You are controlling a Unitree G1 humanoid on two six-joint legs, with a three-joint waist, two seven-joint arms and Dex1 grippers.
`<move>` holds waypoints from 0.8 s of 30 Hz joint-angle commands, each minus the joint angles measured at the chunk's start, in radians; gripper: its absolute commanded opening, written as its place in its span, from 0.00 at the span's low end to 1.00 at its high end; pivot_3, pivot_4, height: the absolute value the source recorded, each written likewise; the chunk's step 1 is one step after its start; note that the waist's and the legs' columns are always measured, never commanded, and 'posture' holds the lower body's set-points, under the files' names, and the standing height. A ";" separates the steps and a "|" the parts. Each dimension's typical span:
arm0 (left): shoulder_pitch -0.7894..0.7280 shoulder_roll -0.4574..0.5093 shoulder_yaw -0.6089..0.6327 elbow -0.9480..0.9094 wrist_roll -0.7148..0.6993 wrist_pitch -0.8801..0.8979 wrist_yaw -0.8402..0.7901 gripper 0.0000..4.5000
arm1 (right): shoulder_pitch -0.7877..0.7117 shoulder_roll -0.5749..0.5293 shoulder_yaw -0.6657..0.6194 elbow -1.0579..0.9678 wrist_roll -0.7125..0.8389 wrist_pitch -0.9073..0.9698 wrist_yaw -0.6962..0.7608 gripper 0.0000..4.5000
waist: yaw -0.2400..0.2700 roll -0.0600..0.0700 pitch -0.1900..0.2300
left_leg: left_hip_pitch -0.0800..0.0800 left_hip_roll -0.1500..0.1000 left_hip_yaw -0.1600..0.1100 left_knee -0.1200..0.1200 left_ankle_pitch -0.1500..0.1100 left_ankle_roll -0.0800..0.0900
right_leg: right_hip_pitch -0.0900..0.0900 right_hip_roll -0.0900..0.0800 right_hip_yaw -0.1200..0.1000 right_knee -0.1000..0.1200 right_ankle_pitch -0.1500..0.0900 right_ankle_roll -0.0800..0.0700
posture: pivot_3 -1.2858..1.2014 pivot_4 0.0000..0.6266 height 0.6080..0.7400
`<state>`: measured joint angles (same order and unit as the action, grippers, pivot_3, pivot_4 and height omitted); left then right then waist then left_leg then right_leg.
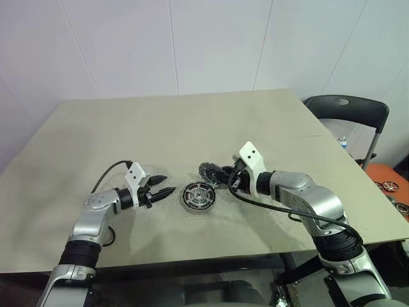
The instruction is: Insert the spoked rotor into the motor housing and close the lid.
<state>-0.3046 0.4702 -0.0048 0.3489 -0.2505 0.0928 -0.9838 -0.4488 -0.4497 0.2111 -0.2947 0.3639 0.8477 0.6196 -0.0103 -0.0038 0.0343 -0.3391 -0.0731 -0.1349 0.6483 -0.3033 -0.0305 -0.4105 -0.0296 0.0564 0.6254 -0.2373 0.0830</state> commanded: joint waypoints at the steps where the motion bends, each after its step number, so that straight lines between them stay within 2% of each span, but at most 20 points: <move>1: -0.029 0.002 0.007 -0.002 0.004 -0.025 0.006 0.62 | -0.029 0.016 -0.024 -0.070 0.062 -0.003 0.043 0.55 | -0.001 0.000 0.000 | 0.000 0.000 0.000 0.000 0.000 0.000 | 0.000 0.000 0.000 0.000 0.000 0.000 | 0.52 0.00 1.00; 9: -0.032 0.006 0.008 0.018 0.013 -0.033 0.018 0.62 | -0.026 0.014 -0.080 0.032 0.109 0.009 0.074 0.55 | 0.002 0.000 0.000 | 0.000 0.000 0.000 0.000 0.000 0.000 | 0.001 0.000 0.000 0.000 0.000 0.000 | 0.52 0.00 1.00; 14: -0.030 0.005 0.008 0.013 0.013 -0.032 0.017 0.62 | -0.064 0.091 -0.132 0.121 0.107 -0.017 0.011 0.55 | -0.002 0.000 0.000 | 0.000 0.000 0.000 0.000 0.000 0.000 | 0.000 0.000 0.000 0.000 0.000 0.000 | 0.52 0.00 1.00; 19: -0.034 0.002 0.007 0.009 0.009 -0.027 0.013 0.62 | -0.083 0.172 -0.065 0.175 0.057 -0.039 -0.027 0.55 | -0.001 0.000 0.000 | 0.000 0.000 0.000 0.000 0.000 0.000 | 0.000 0.000 0.000 0.001 0.000 0.000 | 0.52 0.00 1.00; 22: -0.034 0.000 0.003 0.012 0.011 -0.028 0.011 0.62 | -0.102 0.208 0.006 0.223 0.001 -0.048 -0.044 0.68 | -0.001 0.000 0.000 | 0.000 0.000 0.000 0.000 0.000 0.000 | 0.000 0.000 0.000 0.001 0.000 0.000 | 0.52 0.00 1.00; 24: -0.030 0.001 0.004 0.000 0.008 -0.023 0.009 0.62 | -0.121 0.230 0.040 0.250 -0.030 -0.061 -0.053 0.82 | -0.001 0.000 0.000 | 0.000 0.000 0.000 0.000 0.000 0.000 | -0.001 0.000 0.000 0.001 0.000 0.000 | 0.52 0.00 1.00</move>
<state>-0.3159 0.4664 -0.0073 0.3798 -0.2355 0.0769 -0.9730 -0.5244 -0.2335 0.2350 -0.0466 0.3611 0.8194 0.5771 -0.0116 -0.0040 0.0343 -0.3389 -0.0732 -0.1349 0.6483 -0.3033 -0.0306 -0.4113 -0.0295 0.0563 0.6266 -0.2371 0.0826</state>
